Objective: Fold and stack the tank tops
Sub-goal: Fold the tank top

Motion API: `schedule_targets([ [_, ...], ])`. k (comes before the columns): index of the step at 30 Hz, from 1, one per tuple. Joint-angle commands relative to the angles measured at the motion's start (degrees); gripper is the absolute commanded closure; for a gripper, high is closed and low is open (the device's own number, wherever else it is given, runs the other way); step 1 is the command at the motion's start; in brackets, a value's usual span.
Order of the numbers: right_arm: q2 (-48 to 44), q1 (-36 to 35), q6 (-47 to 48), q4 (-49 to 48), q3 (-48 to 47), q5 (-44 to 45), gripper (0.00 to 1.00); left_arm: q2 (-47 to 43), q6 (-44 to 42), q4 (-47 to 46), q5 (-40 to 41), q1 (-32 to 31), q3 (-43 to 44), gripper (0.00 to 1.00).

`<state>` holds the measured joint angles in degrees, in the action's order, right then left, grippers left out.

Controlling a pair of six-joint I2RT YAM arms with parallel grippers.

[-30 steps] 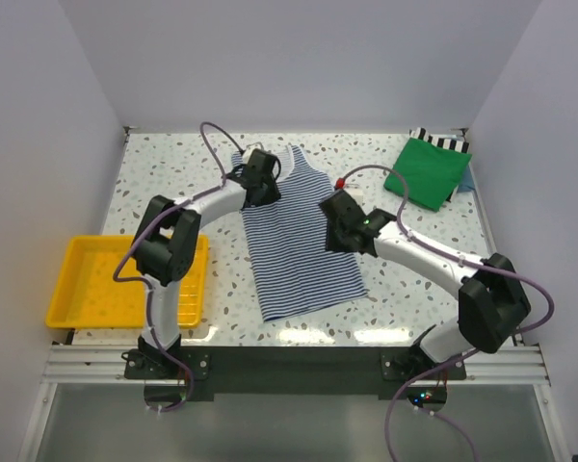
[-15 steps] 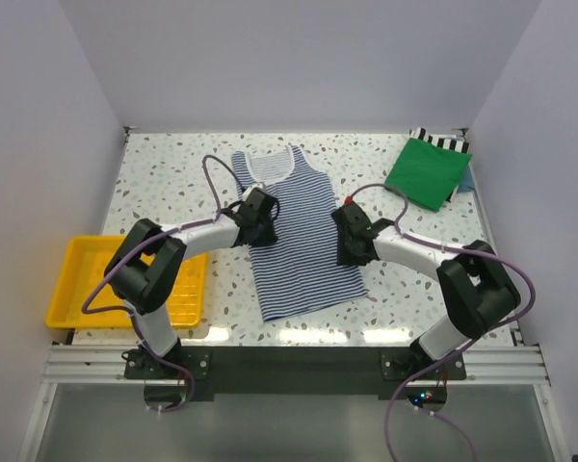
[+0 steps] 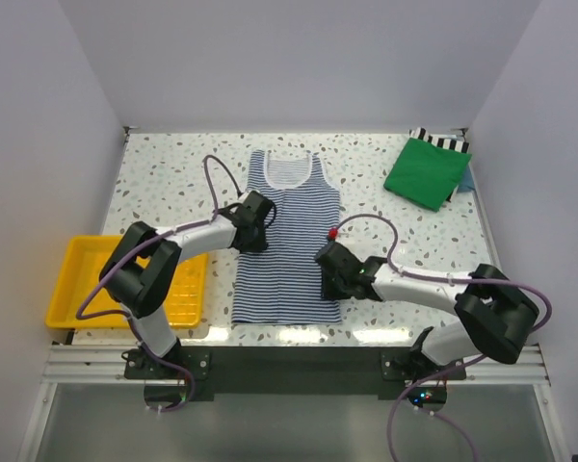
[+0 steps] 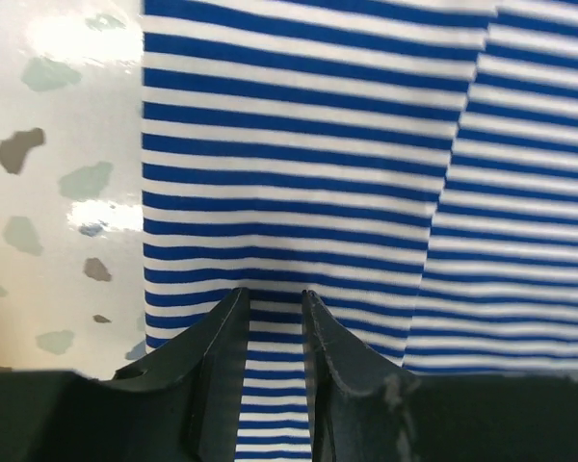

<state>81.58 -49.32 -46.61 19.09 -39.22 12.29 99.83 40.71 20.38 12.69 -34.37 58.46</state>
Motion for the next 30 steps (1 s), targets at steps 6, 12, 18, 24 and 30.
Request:
schedule_targets([
  [6, -1.59, -11.85, -10.87, 1.2, -1.03, 1.4, 0.67, 2.83, -7.3, 7.39, 0.76, 5.37, 10.7, 0.65],
  [12, -7.92, 4.55, -1.4, 3.67, -5.16, -1.99, 0.64, -3.31, -10.47, 7.83, -0.29, 2.73, 15.37, 0.58],
  [18, -0.57, 28.45, 7.67, 1.3, -14.11, -9.56, 0.64, -7.8, -10.13, 8.01, -6.62, -6.48, 12.3, 0.58],
  [24, 16.66, 34.9, 12.42, -1.43, -26.77, -14.32, 0.66, -9.04, -7.75, 6.79, -8.29, -18.09, 8.17, 0.6],
  [30, 26.16, 36.14, 12.86, -3.09, -33.02, -14.94, 0.66, -7.55, -7.05, 7.13, -9.26, -25.48, 7.29, 0.6],
])
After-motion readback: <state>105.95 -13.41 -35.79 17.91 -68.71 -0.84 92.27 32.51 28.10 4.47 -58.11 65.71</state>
